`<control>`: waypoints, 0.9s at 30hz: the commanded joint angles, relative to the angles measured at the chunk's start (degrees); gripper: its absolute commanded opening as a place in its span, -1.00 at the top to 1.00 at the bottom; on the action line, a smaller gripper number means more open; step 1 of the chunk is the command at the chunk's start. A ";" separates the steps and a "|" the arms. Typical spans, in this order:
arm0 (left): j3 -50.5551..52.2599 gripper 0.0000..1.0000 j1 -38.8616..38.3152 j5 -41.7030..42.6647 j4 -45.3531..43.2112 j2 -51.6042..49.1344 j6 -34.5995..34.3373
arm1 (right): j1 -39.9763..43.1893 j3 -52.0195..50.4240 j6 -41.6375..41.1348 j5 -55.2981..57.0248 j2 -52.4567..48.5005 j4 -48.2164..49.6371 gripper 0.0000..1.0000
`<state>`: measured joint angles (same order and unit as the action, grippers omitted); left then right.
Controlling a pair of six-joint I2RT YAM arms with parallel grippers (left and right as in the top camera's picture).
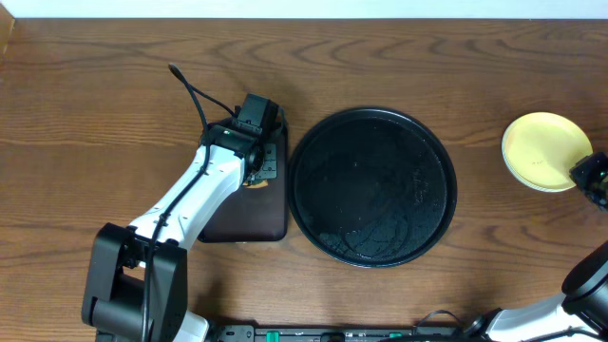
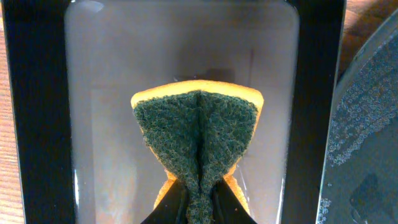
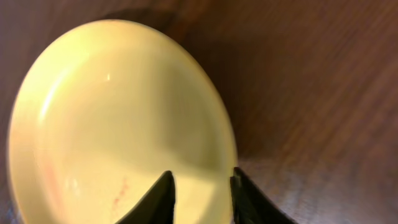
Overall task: Clean dirty plates on tray and stack at the side
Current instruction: 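Place the yellow plate on top of the green plate stack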
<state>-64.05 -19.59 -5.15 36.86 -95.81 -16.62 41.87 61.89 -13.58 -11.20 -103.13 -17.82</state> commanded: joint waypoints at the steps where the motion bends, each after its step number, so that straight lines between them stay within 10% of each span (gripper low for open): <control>1: 0.15 0.74 0.31 -2.27 -0.04 0.20 0.57 | -0.55 2.91 2.99 -6.51 1.49 -1.92 0.30; 13: 0.15 0.71 0.28 -7.82 -0.76 -2.71 1.99 | -14.36 18.80 6.64 -8.66 2.40 -29.16 0.28; 17: 0.15 0.14 0.28 -6.91 -0.98 -5.33 1.97 | -19.34 18.78 8.57 -6.95 2.40 -30.08 0.19; 21: 0.13 -0.34 0.28 -6.91 -1.03 -5.99 1.97 | -22.14 18.78 9.49 -6.64 2.40 -31.28 -0.05; 27: 0.11 -0.66 0.28 -6.93 -1.20 -5.92 1.99 | -22.58 18.78 9.38 -7.08 2.40 -36.96 -0.98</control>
<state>-64.05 -19.59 -11.14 35.64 -101.80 -14.94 19.57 80.09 -4.84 -18.15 -101.38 -52.56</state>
